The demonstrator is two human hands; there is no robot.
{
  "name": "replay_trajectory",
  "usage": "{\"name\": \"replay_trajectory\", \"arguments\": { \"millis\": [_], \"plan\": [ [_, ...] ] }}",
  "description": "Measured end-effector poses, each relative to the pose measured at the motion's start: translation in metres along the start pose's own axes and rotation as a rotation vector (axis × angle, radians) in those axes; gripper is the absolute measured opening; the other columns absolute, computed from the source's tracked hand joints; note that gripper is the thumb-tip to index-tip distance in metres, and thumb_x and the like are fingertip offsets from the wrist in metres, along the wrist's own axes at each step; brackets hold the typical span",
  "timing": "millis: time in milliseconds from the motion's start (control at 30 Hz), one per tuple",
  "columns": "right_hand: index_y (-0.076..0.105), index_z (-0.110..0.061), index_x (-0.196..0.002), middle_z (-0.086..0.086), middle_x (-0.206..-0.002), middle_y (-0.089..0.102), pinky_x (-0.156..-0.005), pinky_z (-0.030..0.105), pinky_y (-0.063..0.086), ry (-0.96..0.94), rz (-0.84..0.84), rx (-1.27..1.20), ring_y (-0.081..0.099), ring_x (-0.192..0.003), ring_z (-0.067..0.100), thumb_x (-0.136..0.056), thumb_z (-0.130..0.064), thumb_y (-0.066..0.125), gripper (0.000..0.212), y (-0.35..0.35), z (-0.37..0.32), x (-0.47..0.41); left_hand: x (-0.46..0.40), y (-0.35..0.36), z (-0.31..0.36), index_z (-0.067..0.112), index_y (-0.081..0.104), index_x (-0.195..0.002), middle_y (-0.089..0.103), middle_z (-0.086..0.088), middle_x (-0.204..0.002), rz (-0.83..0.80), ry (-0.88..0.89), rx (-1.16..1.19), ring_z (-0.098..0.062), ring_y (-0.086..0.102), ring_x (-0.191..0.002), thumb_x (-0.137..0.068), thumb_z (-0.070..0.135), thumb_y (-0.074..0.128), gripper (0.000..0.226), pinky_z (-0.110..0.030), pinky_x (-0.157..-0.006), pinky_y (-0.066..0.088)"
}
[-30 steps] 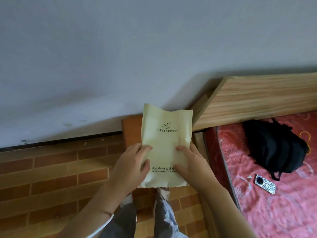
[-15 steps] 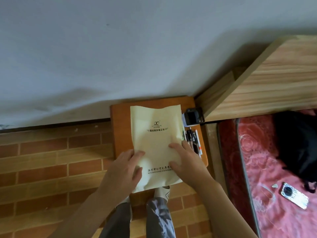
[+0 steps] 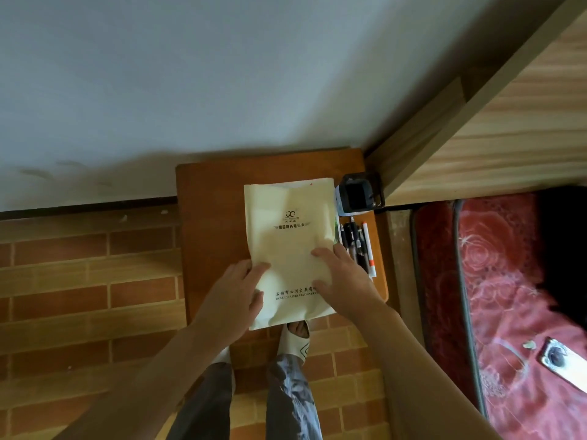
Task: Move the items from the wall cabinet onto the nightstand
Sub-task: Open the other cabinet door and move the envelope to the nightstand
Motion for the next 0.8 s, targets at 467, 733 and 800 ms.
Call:
{"name": "replay_trajectory", "arguments": {
  "millis": [467,733,800],
  "plan": [
    [0.039,-0.033,-0.151,-0.002,-0.152,0.035,-0.102,0.042,0.055,0.005,-0.008,-0.078,0.055,-0.127,0.024,-0.097,-0.014,0.069,0.065,0.01,0.045,-0.011,-0.016,0.033,-0.012,0.023,0.044,-0.15,0.046,-0.003,-0.148,-0.022,-0.042,-0.062,-0.022,0.047,-0.132,-0.095,0.019,0.067,0.06,-0.03,-0.104,0.045],
    [0.041,-0.031,-0.15,0.0,-0.153,0.034,-0.1,0.04,0.056,-0.03,0.026,-0.068,0.056,-0.125,0.025,-0.097,-0.014,0.069,0.062,0.009,0.041,-0.015,-0.012,0.033,-0.018,0.023,0.046,-0.148,0.042,-0.003,-0.153,-0.039,-0.112,-0.076,-0.025,0.047,-0.135,-0.093,0.023,0.071,0.061,-0.031,-0.102,0.047],
    [0.043,-0.029,-0.148,0.0,-0.154,0.031,-0.101,0.041,0.056,-0.051,0.065,-0.048,0.054,-0.13,0.025,-0.095,-0.016,0.071,0.062,0.009,0.042,-0.013,-0.011,0.035,-0.013,0.024,0.045,-0.148,0.039,-0.005,-0.155,-0.059,-0.079,-0.116,-0.026,0.046,-0.137,-0.091,0.025,0.073,0.063,-0.035,-0.102,0.052]
  ]
}}
Point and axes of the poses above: each hand's wrist, its own x-axis away from the middle knuckle, its own y-axis out of the palm, z = x × y, the point moved 9 cm from there along -x, towards the middle knuckle
